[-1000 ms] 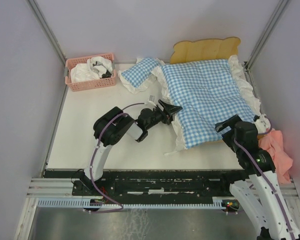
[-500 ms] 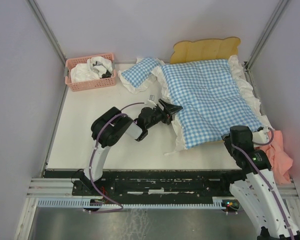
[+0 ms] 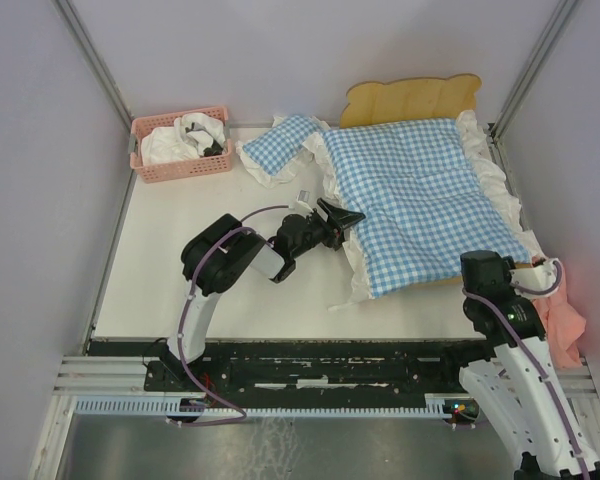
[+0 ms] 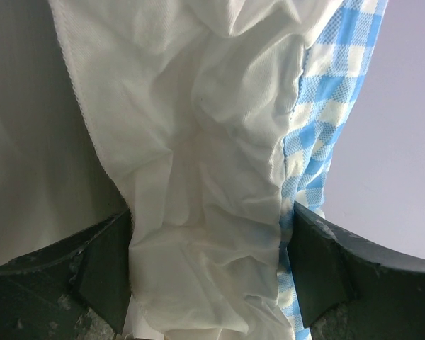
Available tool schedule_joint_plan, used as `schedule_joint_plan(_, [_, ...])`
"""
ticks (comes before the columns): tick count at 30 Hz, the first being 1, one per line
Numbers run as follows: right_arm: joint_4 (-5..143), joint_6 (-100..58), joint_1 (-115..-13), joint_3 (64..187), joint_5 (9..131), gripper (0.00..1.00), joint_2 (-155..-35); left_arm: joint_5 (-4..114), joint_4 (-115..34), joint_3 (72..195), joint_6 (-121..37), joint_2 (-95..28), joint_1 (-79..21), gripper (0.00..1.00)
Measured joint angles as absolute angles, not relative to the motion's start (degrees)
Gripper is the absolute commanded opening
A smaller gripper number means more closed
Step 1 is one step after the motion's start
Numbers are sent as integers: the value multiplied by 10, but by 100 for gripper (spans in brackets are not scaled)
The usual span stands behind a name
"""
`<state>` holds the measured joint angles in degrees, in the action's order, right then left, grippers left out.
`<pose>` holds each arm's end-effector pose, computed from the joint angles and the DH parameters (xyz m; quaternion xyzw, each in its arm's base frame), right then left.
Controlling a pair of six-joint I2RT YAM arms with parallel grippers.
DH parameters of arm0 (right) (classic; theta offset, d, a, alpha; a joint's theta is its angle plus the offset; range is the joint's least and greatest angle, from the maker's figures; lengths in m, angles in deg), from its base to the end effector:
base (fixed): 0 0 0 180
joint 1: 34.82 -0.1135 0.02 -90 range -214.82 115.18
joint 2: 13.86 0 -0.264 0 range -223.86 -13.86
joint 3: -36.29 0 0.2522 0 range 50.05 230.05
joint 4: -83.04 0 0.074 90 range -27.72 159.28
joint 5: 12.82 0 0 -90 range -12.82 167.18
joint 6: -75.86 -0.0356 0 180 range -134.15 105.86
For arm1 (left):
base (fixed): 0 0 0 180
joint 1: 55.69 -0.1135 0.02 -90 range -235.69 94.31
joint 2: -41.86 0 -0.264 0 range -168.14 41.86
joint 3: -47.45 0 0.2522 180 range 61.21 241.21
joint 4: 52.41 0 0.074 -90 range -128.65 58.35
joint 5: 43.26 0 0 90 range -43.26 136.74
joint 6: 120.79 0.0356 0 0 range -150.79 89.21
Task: Set up the pet bed
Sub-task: Adjust the mattress on the bed frame.
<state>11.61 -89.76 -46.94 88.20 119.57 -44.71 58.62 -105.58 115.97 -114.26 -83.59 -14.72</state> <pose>0.0956 -0.0040 0.2623 0.5658 0.6814 -0.0262 0.4636 0.3118 -0.2805 0.1101 -0.1972 0.7023 -0.6367 0.2500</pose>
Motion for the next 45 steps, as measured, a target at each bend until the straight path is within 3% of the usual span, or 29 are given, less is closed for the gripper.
schedule_joint_plan(9, [141,-900,-441,887,1175,51,-545,586,-1056,1159,-1143,-835,-147,83])
schedule_joint_plan(15, [195,-905,-388,855,1124,49,-540,584,-1053,1156,-1143,-832,-147,83])
schedule_joint_plan(31, [288,-908,-348,798,1081,55,-530,578,-1051,1156,-1143,-832,-147,83])
schedule_joint_plan(45, [151,-874,-334,912,1165,58,-493,574,-1049,1152,-1143,-832,-147,83])
